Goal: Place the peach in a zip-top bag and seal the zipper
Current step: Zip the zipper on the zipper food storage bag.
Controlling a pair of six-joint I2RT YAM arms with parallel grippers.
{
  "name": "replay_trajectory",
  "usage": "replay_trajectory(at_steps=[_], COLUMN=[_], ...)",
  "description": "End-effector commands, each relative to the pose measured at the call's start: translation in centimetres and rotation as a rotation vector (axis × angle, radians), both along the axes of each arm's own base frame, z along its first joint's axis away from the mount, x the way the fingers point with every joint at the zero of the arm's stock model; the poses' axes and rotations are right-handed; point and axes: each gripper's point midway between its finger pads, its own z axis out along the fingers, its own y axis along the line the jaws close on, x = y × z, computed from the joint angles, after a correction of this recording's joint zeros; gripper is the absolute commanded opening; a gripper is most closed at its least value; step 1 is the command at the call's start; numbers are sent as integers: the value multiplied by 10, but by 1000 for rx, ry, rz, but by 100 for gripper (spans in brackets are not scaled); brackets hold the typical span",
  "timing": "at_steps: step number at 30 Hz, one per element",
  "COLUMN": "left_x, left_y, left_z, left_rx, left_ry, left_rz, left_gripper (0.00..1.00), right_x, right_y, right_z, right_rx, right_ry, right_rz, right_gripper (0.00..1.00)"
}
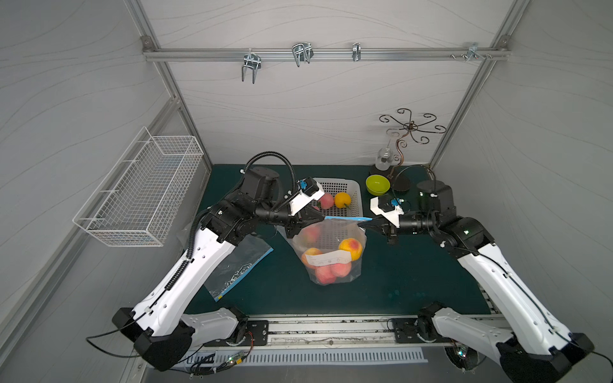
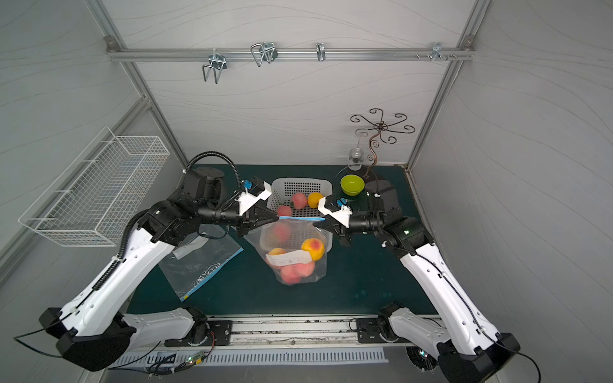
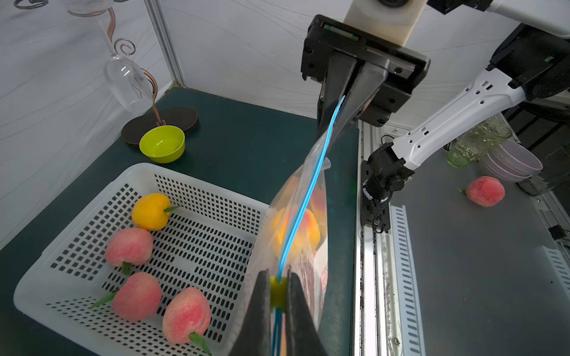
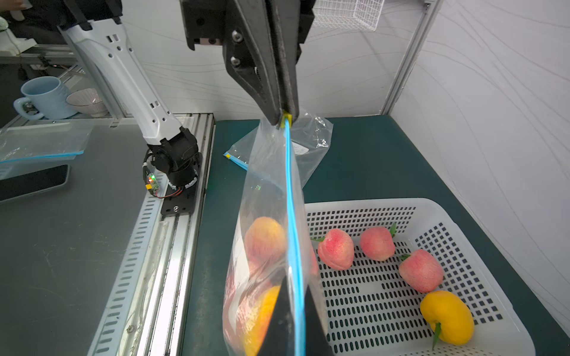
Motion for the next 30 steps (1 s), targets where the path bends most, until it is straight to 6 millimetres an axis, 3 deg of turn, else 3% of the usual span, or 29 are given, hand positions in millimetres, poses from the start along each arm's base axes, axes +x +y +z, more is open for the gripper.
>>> replay_trajectory(at_steps=[1,17,30], left_x=[5,11,11], left_y=[19,65,85], left_z=[1,2,2], left_rx=[38,73,75], left_ry=[-35,-43,-49], left_rz=[72,231,301], left_gripper=[0,0,0], right_x=[3,35,41], right_y=[-14,-43,-50], right_z=[-1,-6,-3], right_rx=[-13,-49,-40], right_ry=[29,48,56], right_rz=[-75,-305,-352], right_gripper=[0,0,0])
